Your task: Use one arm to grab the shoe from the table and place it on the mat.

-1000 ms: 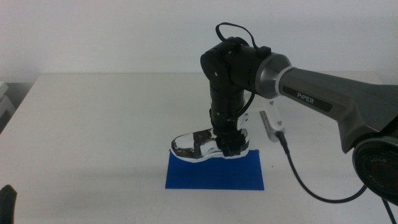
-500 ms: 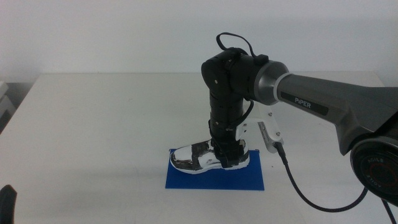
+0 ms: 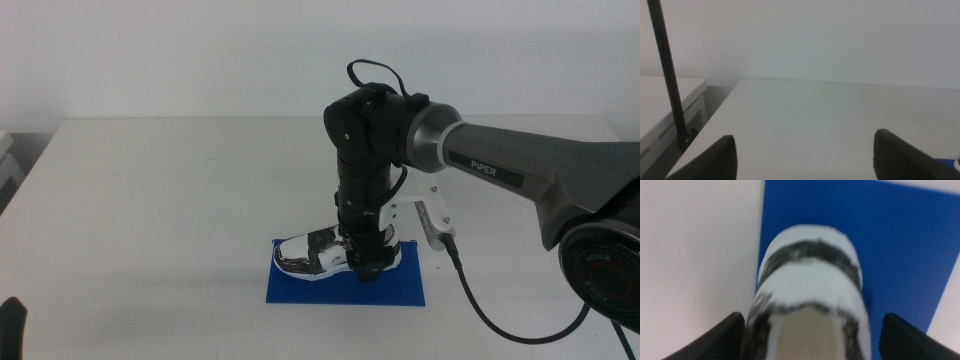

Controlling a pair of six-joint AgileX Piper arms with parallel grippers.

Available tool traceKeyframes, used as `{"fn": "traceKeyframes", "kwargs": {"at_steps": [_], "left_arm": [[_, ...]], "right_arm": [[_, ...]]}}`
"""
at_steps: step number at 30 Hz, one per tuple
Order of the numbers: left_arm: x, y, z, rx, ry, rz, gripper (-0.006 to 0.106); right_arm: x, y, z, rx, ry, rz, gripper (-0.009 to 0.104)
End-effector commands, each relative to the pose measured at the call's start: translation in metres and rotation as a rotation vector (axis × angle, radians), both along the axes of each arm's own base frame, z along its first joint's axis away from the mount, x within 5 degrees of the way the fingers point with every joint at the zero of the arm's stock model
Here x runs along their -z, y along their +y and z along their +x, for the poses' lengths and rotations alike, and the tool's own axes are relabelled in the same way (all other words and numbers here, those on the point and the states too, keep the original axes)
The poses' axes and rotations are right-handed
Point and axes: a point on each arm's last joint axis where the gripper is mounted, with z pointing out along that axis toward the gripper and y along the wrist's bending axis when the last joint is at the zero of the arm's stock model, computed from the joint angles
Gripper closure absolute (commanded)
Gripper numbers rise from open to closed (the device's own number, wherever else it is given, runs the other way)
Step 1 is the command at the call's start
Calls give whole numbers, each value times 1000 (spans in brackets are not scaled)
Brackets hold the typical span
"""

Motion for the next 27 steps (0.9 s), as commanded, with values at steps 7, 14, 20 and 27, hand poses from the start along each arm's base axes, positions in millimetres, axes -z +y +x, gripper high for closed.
{"fn": "traceKeyframes", "kwargs": {"at_steps": [7, 14, 20, 27], "left_arm": [[-6, -1, 0, 14, -83, -3, 7], [-6, -1, 0, 14, -83, -3, 7], [-6, -1, 0, 14, -83, -3, 7], [-6, -1, 0, 14, -83, -3, 7]], "right_arm": [[-94, -8, -11, -38, -112, 128, 3], [-156, -23, -29, -210, -263, 160, 3], [-207, -54, -45, -428, -442, 58, 3], [-254, -131, -74, -690, -577, -207, 3]]}}
